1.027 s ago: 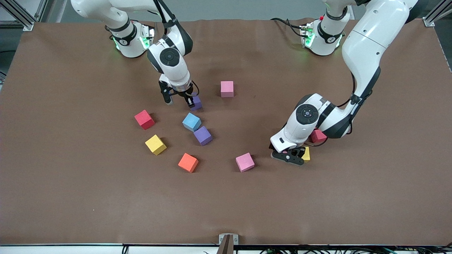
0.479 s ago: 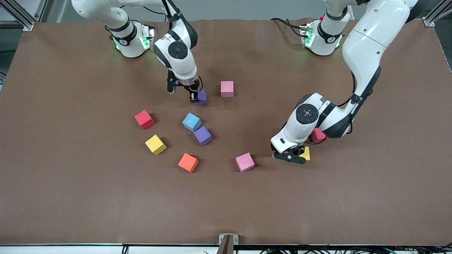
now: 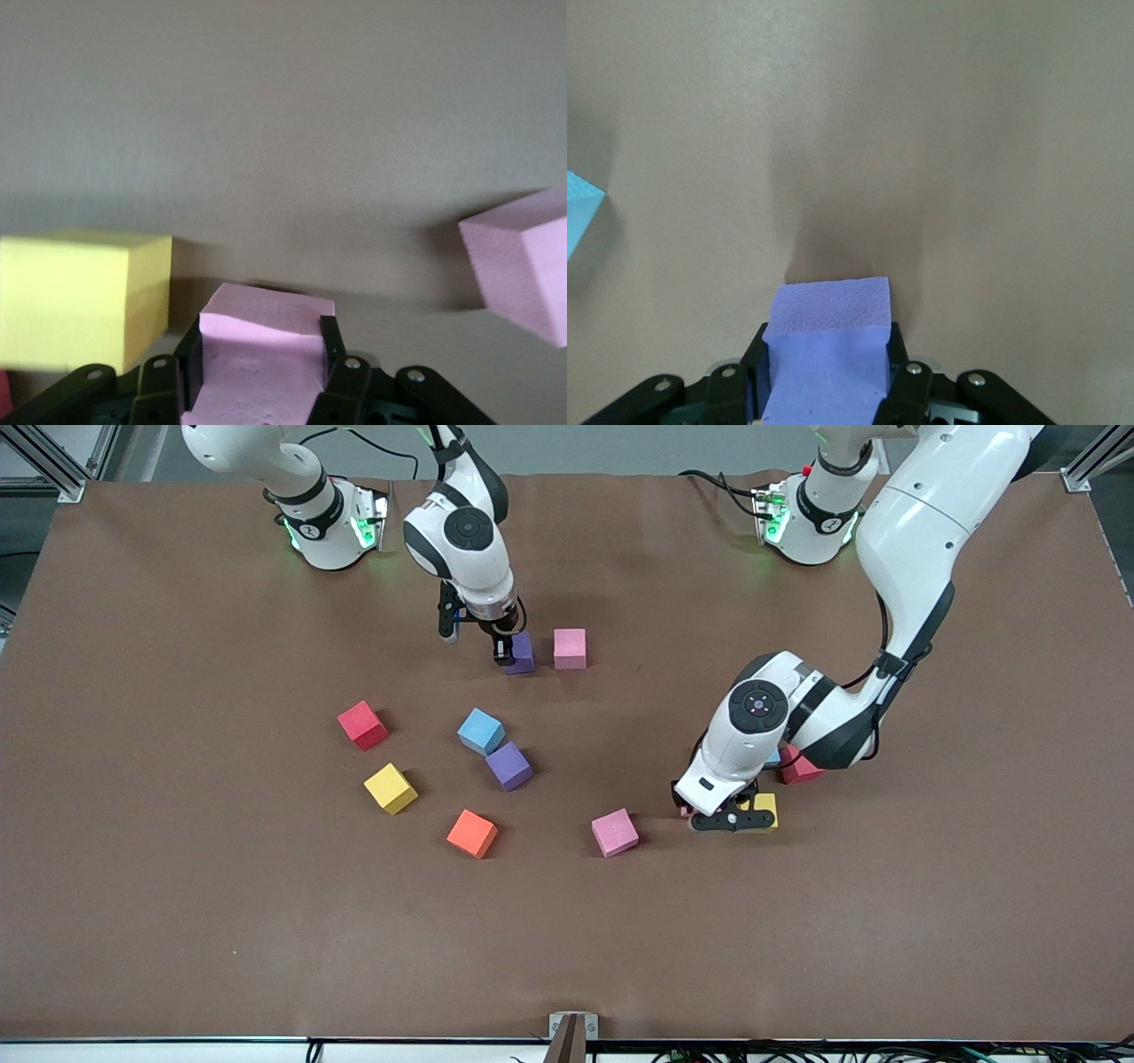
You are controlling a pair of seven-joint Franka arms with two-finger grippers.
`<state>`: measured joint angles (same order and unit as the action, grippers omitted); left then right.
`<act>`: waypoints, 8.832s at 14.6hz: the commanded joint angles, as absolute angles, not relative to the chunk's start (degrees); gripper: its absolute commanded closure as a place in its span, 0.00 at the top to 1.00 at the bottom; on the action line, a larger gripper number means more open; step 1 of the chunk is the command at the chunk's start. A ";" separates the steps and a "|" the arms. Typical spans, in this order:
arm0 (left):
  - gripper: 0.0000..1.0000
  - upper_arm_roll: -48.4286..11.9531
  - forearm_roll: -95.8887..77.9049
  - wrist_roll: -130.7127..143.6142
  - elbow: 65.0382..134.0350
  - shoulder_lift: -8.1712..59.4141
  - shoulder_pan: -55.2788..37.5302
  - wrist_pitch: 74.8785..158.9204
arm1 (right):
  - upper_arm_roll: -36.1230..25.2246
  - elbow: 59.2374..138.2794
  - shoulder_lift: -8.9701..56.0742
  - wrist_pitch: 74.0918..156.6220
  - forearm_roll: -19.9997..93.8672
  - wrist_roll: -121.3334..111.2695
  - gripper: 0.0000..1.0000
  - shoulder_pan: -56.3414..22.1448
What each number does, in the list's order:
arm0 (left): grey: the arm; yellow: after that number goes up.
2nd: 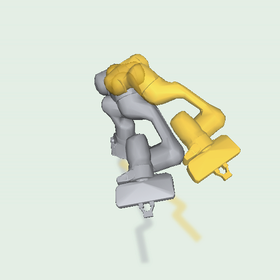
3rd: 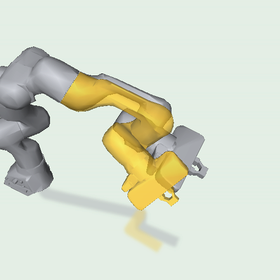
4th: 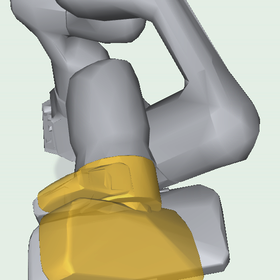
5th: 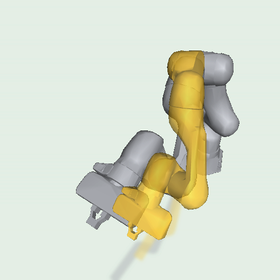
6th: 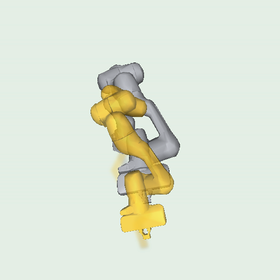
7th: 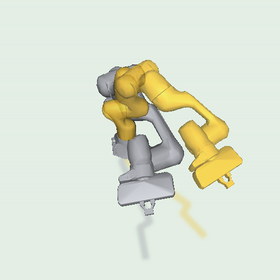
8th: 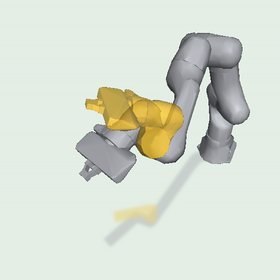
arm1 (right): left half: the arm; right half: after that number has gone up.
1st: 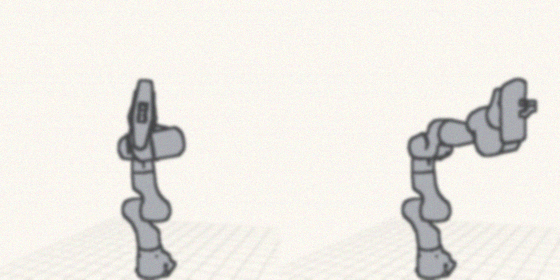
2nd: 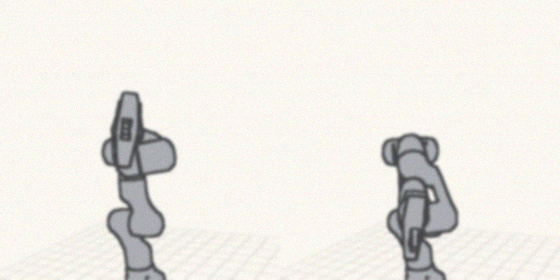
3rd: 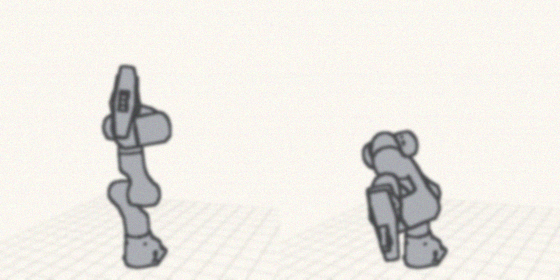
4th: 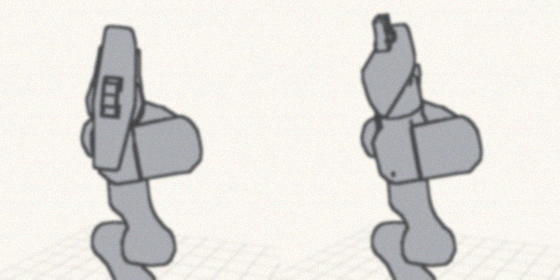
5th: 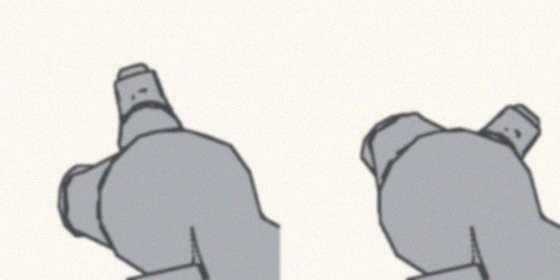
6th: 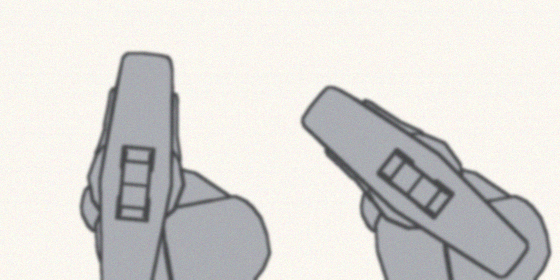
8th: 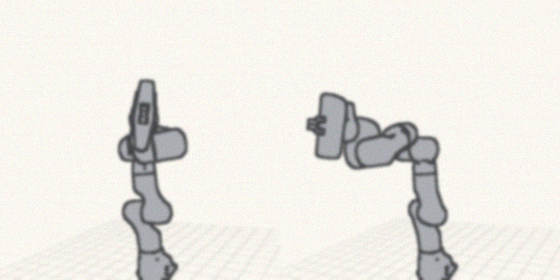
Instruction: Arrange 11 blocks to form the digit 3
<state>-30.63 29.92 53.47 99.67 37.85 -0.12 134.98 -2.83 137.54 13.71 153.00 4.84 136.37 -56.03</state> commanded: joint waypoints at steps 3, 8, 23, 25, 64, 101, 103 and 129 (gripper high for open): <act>0.46 -34.97 28.12 86.84 103.17 33.41 0.35 131.22 | -3.25 137.55 12.74 153.19 5.80 137.98 0.00 -56.95; 0.46 -39.10 27.86 122.91 111.25 28.84 0.62 130.96 | -3.25 136.58 13.45 153.37 5.71 138.69 0.00 -57.57; 0.46 -49.92 27.77 174.00 125.77 24.61 -0.87 130.87 | -3.25 133.07 17.58 153.37 5.80 139.48 0.00 -58.36; 0.46 -49.83 27.77 177.61 125.68 25.57 -2.89 130.87 | -3.25 132.89 17.84 153.37 5.80 139.57 0.00 -58.36; 1.00 -52.37 25.23 167.37 115.32 28.74 -3.71 125.87 | -3.34 130.96 20.04 153.28 5.71 141.50 1.00 -59.41; 1.00 -41.40 38.67 44.56 101.60 40.60 18.63 131.66 | -4.13 117.33 24.69 141.85 5.54 61.01 0.99 -41.05; 1.00 -41.40 38.67 43.86 102.13 40.69 18.63 131.66 | -4.13 117.42 25.22 141.86 5.45 60.30 0.99 -41.04; 0.42 -40.69 38.67 46.32 100.28 42.28 17.93 129.91 | -3.43 116.72 25.49 141.06 5.27 41.57 0.08 -52.12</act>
